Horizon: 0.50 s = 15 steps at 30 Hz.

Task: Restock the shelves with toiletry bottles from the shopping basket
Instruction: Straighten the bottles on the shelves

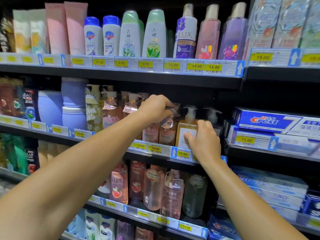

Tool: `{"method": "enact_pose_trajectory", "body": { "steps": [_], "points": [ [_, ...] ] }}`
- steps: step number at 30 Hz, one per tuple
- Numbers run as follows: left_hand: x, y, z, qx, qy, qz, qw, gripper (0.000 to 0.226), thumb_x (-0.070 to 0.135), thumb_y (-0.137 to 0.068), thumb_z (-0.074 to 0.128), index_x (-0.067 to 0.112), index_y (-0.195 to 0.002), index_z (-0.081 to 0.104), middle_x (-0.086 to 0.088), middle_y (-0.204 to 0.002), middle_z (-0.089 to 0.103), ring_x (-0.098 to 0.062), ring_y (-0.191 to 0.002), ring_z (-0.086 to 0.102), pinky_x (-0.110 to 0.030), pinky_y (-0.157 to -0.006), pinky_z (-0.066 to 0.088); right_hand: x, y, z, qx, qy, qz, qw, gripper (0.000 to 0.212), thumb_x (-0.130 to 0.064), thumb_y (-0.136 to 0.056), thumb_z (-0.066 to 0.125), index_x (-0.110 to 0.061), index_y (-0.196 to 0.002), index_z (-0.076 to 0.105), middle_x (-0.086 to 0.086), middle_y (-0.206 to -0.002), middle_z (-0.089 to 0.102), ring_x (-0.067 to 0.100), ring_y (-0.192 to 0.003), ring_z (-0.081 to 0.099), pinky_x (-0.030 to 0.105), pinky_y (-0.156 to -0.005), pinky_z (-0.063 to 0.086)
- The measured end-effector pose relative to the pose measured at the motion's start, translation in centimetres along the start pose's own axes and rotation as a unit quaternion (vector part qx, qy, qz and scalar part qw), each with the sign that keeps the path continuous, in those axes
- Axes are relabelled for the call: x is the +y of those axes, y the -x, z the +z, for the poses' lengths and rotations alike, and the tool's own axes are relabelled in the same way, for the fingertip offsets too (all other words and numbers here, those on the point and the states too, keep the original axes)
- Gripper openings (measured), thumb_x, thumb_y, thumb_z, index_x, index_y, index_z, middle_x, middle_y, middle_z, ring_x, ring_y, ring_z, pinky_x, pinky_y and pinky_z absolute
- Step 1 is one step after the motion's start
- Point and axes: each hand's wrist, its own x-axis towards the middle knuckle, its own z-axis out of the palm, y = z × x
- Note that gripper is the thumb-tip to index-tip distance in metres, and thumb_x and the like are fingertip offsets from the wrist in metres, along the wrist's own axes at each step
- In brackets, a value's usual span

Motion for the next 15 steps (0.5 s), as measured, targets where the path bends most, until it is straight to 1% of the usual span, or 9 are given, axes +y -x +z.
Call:
{"method": "enact_pose_trajectory", "body": {
  "steps": [2, 5, 7, 10, 15],
  "points": [
    [0.01, 0.06, 0.06, 0.004, 0.002, -0.001, 1.000, 0.034, 0.029, -0.093, 0.062, 0.028, -0.127, 0.064, 0.001, -0.123, 0.067, -0.023, -0.111, 0.061, -0.044, -0.094, 0.052, 0.03, 0.02, 0.02, 0.002, -0.001, 0.000, 1.000, 0.040, -0.042, -0.089, 0.064, -0.016, -0.117, 0.049, 0.002, -0.116, 0.050, 0.029, -0.093, 0.056, 0.033, -0.065, 0.034],
    [0.10, 0.17, 0.22, 0.011, 0.003, -0.004, 1.000, 0.035, 0.029, -0.093, 0.062, 0.026, -0.128, 0.064, 0.000, -0.121, 0.068, -0.023, -0.108, 0.062, -0.044, -0.093, 0.053, -0.05, 0.07, 0.08, 0.000, -0.007, 0.005, 1.000, 0.041, -0.043, -0.090, 0.063, -0.017, -0.117, 0.049, 0.002, -0.118, 0.050, 0.028, -0.094, 0.057, 0.033, -0.066, 0.037],
    [0.19, 0.27, 0.41, 0.015, 0.006, -0.007, 1.000, 0.035, 0.029, -0.093, 0.062, 0.025, -0.128, 0.064, -0.001, -0.120, 0.068, -0.023, -0.107, 0.062, -0.044, -0.093, 0.053, -0.11, 0.15, 0.10, 0.001, -0.010, 0.007, 1.000, 0.041, -0.043, -0.090, 0.063, -0.017, -0.119, 0.049, 0.002, -0.118, 0.049, 0.028, -0.094, 0.057, 0.033, -0.065, 0.036],
    [0.21, 0.39, 0.50, 0.019, 0.011, -0.008, 1.000, 0.034, 0.029, -0.093, 0.062, 0.025, -0.127, 0.065, -0.002, -0.119, 0.068, -0.024, -0.107, 0.062, -0.044, -0.093, 0.053, -0.15, 0.25, 0.05, -0.001, -0.007, 0.008, 1.000, 0.044, -0.044, -0.091, 0.061, -0.018, -0.123, 0.048, 0.001, -0.121, 0.049, 0.027, -0.096, 0.056, 0.032, -0.065, 0.033],
    [0.16, 0.54, 0.27, 0.011, 0.013, -0.004, 1.000, 0.034, 0.029, -0.094, 0.060, 0.026, -0.127, 0.064, 0.000, -0.119, 0.068, -0.021, -0.106, 0.063, -0.044, -0.093, 0.053, -0.10, 0.27, -0.22, -0.012, -0.006, 0.009, 1.000, 0.050, -0.045, -0.091, 0.060, -0.018, -0.130, 0.045, 0.002, -0.125, 0.048, 0.027, -0.100, 0.056, 0.032, -0.068, 0.035]
  ]
}}
